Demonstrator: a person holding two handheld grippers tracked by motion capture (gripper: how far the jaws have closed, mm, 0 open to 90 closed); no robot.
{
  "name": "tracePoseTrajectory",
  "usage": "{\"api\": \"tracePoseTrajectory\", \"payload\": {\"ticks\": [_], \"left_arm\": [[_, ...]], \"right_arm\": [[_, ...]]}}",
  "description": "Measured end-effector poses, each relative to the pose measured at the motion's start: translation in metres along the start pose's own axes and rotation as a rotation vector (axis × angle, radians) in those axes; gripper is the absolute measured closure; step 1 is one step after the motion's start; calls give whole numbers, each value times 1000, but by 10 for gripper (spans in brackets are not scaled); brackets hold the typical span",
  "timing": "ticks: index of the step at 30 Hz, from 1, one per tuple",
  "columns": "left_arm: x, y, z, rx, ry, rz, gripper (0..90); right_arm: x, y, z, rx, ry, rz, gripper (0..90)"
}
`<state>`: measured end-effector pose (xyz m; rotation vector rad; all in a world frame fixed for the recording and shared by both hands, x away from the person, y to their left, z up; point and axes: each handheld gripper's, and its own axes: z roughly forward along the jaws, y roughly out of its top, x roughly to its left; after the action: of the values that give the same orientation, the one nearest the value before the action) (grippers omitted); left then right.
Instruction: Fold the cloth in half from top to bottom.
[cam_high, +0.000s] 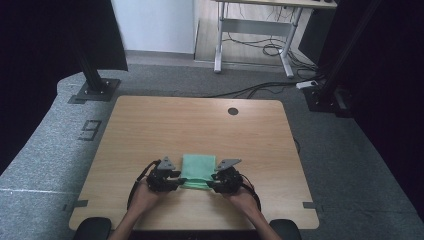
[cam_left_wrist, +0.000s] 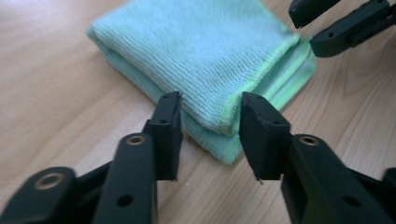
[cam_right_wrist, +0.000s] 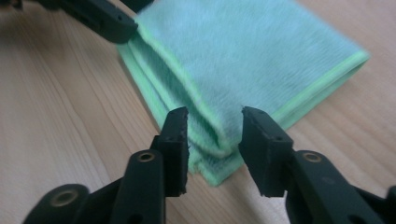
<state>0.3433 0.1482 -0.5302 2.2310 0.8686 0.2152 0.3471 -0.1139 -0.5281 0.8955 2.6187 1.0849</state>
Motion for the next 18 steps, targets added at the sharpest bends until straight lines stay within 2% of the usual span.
{"api": "tracePoseTrajectory", "payload": {"ticks": [2,5,8,12,15,18], "left_arm": [[0,-1,2,8,1,2,669],[-2,-1,2,0,2,4,772],[-4,4,-3,-36,13,3,832],[-6,13,-17,-79,17,7,849],[-9,14,-23,-76,14,11,849],[-12,10,-22,-59,7,14,846]], "right_arm": [[0,-3,5,24,-12,-19,733],[1,-7,4,9,-34,-37,845],[1,-5,0,-11,-43,-42,859],[1,1,-11,-47,-42,-43,859],[5,5,-18,-62,-40,-49,858],[9,5,-20,-47,-28,-56,857]]}}
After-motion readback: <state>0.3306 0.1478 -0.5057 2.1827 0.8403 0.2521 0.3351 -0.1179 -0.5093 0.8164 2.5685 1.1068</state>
